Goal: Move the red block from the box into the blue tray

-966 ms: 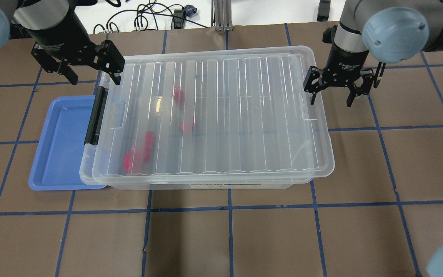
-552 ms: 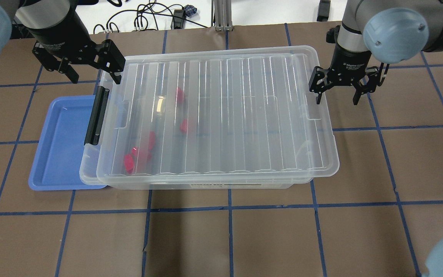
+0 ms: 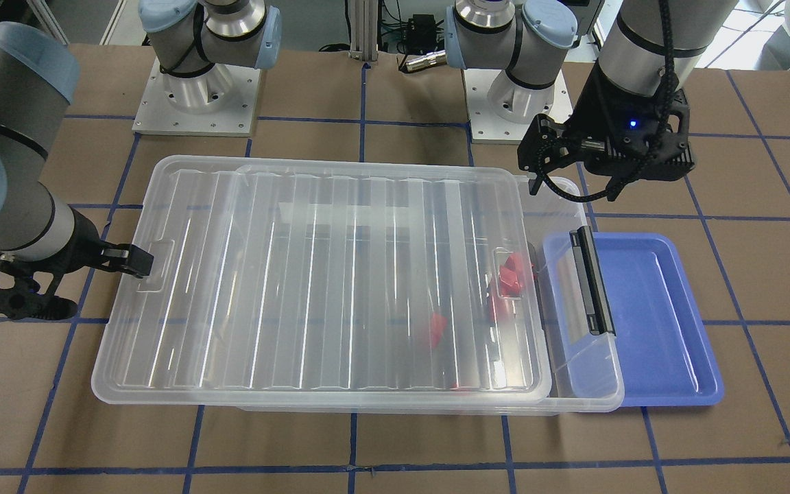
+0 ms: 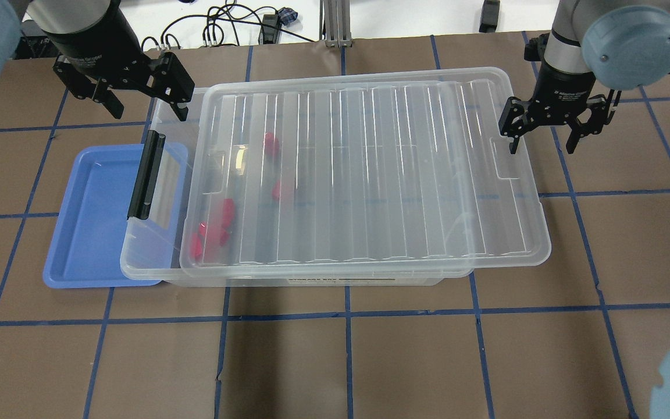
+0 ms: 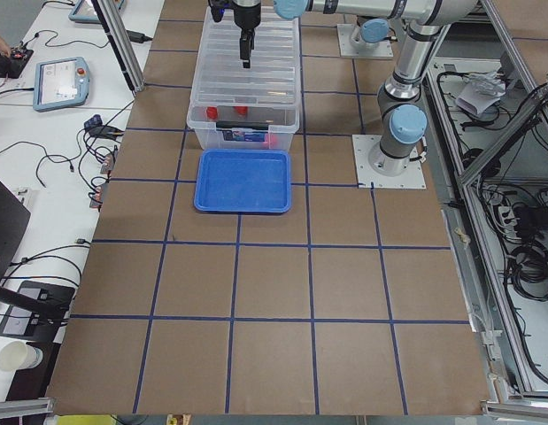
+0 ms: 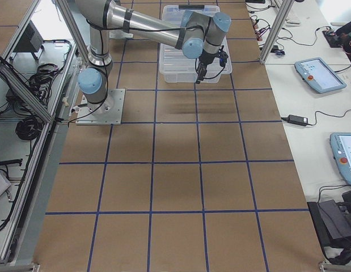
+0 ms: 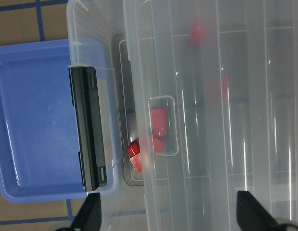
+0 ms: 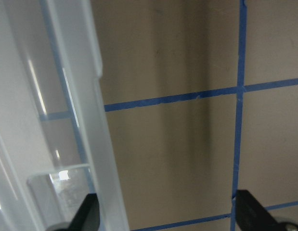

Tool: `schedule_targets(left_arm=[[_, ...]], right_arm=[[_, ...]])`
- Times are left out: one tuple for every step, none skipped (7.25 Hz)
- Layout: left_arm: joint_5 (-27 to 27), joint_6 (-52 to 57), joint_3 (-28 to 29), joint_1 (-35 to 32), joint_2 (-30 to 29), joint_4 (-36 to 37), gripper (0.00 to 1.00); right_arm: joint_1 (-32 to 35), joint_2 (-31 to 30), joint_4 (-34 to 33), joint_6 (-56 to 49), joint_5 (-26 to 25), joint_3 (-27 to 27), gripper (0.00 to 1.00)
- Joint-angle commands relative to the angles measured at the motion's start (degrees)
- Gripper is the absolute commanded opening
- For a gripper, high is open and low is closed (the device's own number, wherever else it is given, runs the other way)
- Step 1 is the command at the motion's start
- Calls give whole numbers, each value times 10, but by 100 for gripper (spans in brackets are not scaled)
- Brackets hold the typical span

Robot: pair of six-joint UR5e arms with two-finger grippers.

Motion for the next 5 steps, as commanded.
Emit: schedule_targets(left_arm=[[3,0,7,7,-9,-17,100],[2,0,0,14,-23,-15,100],[-4,-8,-9,14,-33,-10,100],[-9,-11,-36,14,-42,15,100],[-9,2,-79,14,-45,73,100]], right_arm=[[-39,-1,0,-64,-17,-5,100],[-50,0,-9,-85,-24,-4,100],[-58,0,-15,-106,-33,-4,100],[-69,0,-17,-122,-38,-5,100],[-77,-1,-24,-128,-39,-4,100]])
